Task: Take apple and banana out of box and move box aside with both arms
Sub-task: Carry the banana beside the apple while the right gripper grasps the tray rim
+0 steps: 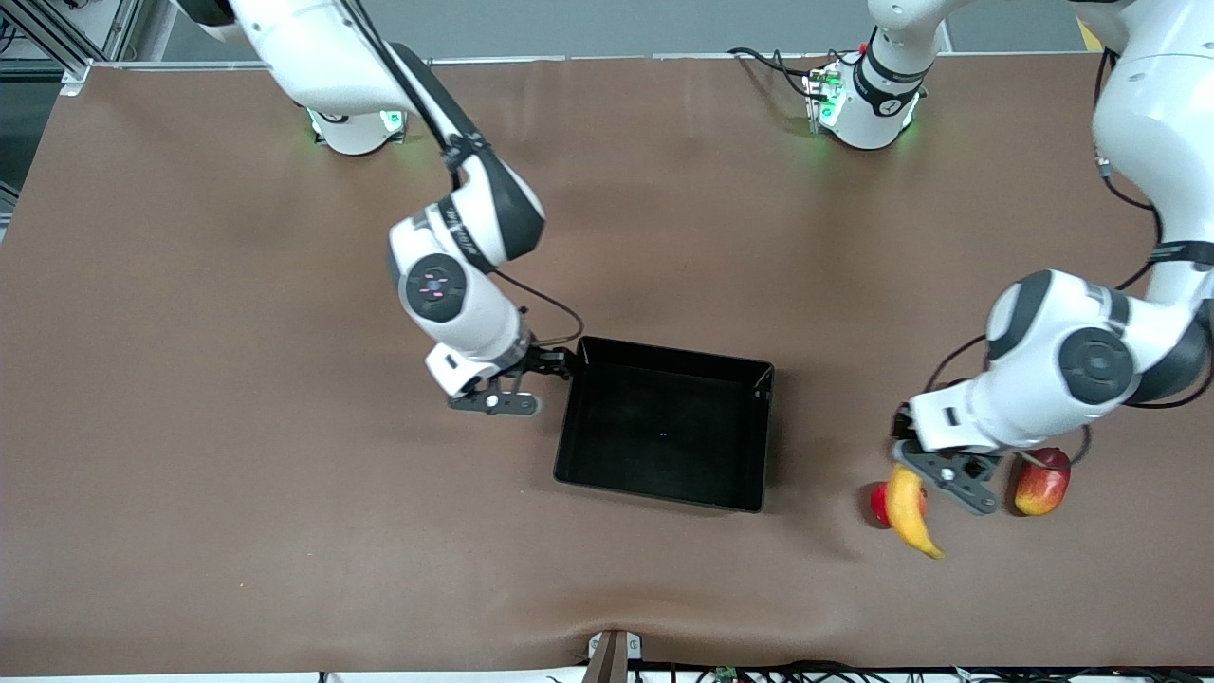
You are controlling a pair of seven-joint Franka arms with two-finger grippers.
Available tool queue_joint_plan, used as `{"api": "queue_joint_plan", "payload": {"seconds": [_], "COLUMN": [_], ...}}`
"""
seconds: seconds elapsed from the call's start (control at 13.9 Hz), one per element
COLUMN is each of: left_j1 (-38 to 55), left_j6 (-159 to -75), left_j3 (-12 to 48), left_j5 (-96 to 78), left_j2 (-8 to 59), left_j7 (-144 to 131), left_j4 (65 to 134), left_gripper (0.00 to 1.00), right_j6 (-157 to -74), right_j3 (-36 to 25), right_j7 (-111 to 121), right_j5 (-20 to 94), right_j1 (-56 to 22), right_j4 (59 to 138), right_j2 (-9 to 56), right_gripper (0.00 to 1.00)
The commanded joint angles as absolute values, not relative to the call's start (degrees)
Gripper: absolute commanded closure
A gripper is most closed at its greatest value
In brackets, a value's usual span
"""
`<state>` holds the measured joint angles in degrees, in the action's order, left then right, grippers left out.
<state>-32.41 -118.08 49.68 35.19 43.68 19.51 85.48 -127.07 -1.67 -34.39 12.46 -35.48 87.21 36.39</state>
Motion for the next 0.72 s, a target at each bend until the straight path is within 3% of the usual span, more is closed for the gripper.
{"api": "queue_joint_plan", "payload": {"seconds": [0.0,0.14,0.22,0.29,0.36,0.43,0.65], "left_j1": [-36.3,-37.4,-37.2,-37.1,-37.1,-37.0,-36.8], "left_j6": [-117.2,-117.2,-117.3,-117.9,-118.1,-118.4,-120.1], "left_j3": [50.9,49.1,47.2,46.1,45.9,45.4,42.4], "left_j5": [36.3,36.6,36.2,36.0,36.1,36.2,36.3], "left_j2": [44.4,44.7,44.8,45.8,46.5,46.9,47.3], "left_j7": [28.7,34.7,37.3,39.3,41.1,43.5,48.0], "left_j4": [85.3,85.1,85.0,84.9,84.1,83.8,83.8], "left_gripper": [1.0,1.0,1.0,1.0,1.0,1.0,1.0], "right_j6": [-127.4,-127.7,-127.8,-127.7,-127.6,-127.7,-127.6], "right_j3": [-2.3,-2.3,-2.4,-2.5,-2.5,-2.5,-2.5], "right_j7": [-39.3,-39.6,-39.6,-39.2,-38.9,-38.3,-37.4], "right_j5": [13.4,13.2,13.1,12.2,10.5,8.3,7.5], "right_j1": [-37.6,-38.6,-39.2,-39.8,-39.9,-39.7,-39.0], "right_j4": [82.3,79.5,78.4,78.3,78.5,78.7,78.6], "right_j2": [40.9,43.2,43.9,44.2,44.2,44.4,44.5], "right_gripper": [0.0,0.06,0.28,0.66,0.89,1.0,1.0]}}
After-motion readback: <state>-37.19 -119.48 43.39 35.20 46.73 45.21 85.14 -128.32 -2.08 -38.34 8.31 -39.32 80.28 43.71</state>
